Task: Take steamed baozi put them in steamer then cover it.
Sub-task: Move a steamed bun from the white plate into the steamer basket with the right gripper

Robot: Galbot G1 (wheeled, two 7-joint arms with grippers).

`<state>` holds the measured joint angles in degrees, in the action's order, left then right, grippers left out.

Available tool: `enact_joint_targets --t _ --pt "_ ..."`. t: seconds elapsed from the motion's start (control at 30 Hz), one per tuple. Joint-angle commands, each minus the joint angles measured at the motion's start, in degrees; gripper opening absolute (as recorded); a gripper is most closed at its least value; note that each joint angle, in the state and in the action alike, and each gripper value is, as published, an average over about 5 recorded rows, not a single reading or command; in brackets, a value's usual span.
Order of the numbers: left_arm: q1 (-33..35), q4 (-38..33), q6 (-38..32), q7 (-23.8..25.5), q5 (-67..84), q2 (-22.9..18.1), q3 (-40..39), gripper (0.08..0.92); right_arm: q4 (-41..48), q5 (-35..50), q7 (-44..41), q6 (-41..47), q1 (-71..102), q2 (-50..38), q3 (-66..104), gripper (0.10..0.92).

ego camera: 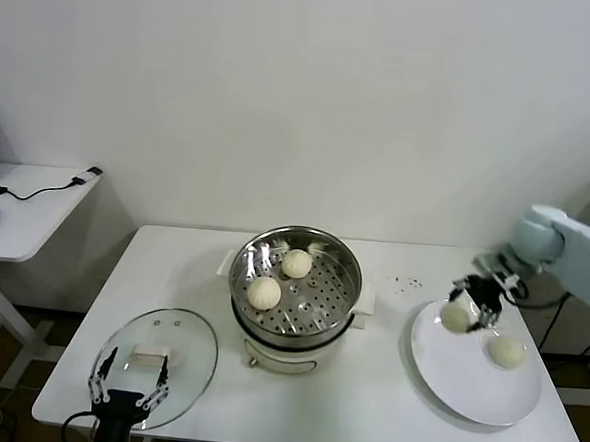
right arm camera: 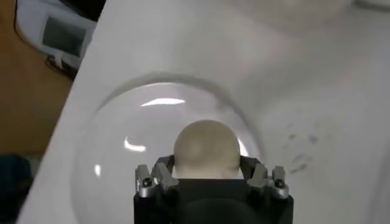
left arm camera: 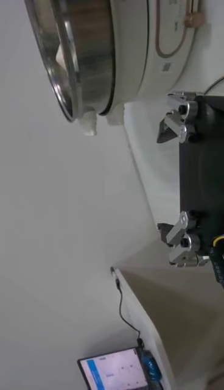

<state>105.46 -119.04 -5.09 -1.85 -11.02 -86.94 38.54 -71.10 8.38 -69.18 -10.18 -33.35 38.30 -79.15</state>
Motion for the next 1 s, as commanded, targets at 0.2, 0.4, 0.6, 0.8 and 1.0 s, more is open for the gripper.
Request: enact_joint_targets --t 0.2,0.4,0.6,0.8,1.0 --pt "0.07 0.34 -0.10 -0.05 -0.28 -0.86 -0.19 0.823 0.83 -1.28 -2.08 -20.42 -16.68 23.85 -4.38 0.697" --pt "-0.11 0.39 0.02 0.18 -1.08 -0.92 -0.63 0.823 -2.94 -2.45 -0.94 -21.24 -12.56 29.80 -3.09 0.695" --pt "-0.27 0.59 0.28 0.14 -1.31 -1.07 -0.92 0.823 -3.15 -3.68 -0.41 -22.31 -7.75 34.72 -2.74 0.696" --pt "0.06 0.67 0.19 0.08 -1.16 -1.45 -0.85 0.823 -2.55 -7.22 -0.41 -24.14 -3.94 38.32 -2.92 0.696" --pt "0.46 0.67 -0.04 0.07 -0.71 -1.45 -0.42 0.823 -1.78 -9.05 -0.29 -25.12 -0.76 40.52 -3.19 0.696"
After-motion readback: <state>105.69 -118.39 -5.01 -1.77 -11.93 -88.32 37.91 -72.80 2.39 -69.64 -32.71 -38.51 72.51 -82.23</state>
